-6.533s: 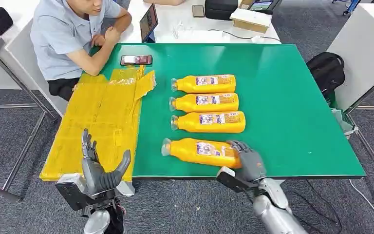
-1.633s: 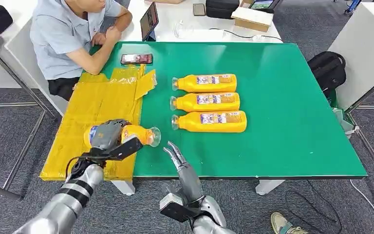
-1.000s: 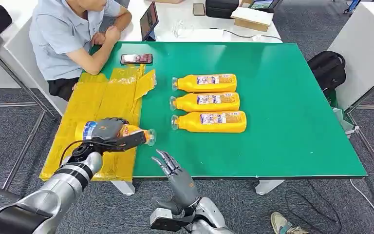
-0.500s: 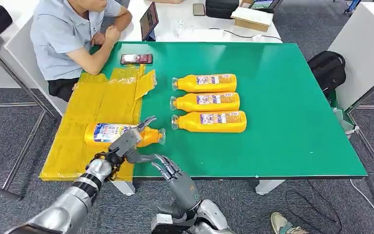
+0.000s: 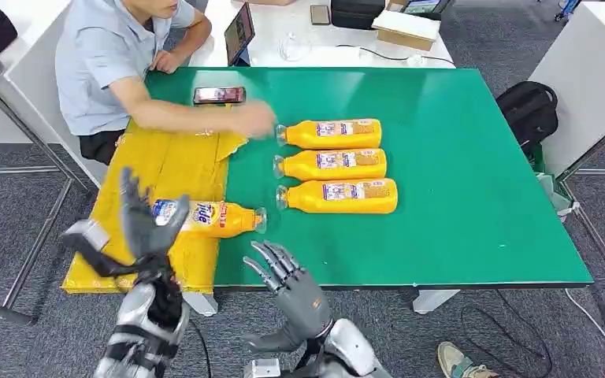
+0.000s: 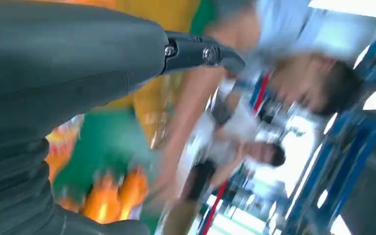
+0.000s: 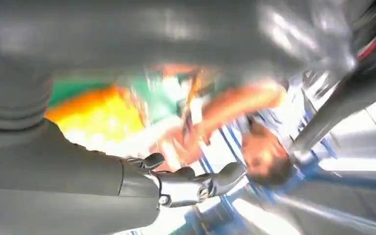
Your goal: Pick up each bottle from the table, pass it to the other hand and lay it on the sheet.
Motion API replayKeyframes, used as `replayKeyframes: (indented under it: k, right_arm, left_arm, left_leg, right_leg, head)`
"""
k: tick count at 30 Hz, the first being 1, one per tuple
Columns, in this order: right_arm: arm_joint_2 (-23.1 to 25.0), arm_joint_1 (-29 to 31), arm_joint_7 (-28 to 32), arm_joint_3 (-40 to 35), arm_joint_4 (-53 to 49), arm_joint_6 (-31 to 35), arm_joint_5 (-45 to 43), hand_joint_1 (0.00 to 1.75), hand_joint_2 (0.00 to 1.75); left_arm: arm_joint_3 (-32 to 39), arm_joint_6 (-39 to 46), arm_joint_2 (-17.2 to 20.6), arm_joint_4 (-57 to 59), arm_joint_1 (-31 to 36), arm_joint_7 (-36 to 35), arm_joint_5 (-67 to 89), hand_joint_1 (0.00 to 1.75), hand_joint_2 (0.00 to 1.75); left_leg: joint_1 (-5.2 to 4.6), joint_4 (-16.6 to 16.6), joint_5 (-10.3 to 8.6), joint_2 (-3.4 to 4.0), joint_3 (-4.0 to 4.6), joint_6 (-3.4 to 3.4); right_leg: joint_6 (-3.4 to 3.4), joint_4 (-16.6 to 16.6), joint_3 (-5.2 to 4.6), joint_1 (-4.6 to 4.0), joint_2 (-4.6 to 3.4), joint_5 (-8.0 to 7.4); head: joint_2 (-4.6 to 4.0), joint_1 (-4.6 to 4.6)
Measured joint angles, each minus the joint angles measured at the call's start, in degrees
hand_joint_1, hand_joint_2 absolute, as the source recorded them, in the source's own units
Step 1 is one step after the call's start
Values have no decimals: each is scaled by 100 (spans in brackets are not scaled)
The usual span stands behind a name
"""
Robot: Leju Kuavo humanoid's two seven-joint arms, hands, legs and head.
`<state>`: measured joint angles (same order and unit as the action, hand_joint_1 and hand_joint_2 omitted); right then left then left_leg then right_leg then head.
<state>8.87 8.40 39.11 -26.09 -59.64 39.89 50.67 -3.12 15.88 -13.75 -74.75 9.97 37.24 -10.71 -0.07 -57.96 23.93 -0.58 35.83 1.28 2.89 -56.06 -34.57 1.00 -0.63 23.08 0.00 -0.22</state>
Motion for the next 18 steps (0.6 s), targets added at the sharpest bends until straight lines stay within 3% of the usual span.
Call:
replayKeyframes:
  k: [4,7,18]
  right_arm:
    - [-103,27,-542,669,-114,0,457,0,175]
    - [-258,69,-1185,1063,-188,2,1309,0,175]
    - [-492,209,-1483,1584,-186,2,1573,0,175]
  left_arm:
    - [146,344,-20,-763,-694,226,357,0,175]
    - [183,628,-26,-1120,-958,285,882,0,175]
    - [208,837,-68,-1532,-1195,296,1182,0,175]
  left_leg:
    - [1,0,-1,-16,1,1]
    - [-2,0,-2,-15,1,4]
    - [0,0,-4,-14,1,5]
  right_leg:
    - [1,-1,3,0,4,1]
    - [3,0,4,2,5,-2]
    - [2,-2,5,-1,5,-3]
  head:
    - [0,4]
    - [0,0]
    - [0,0]
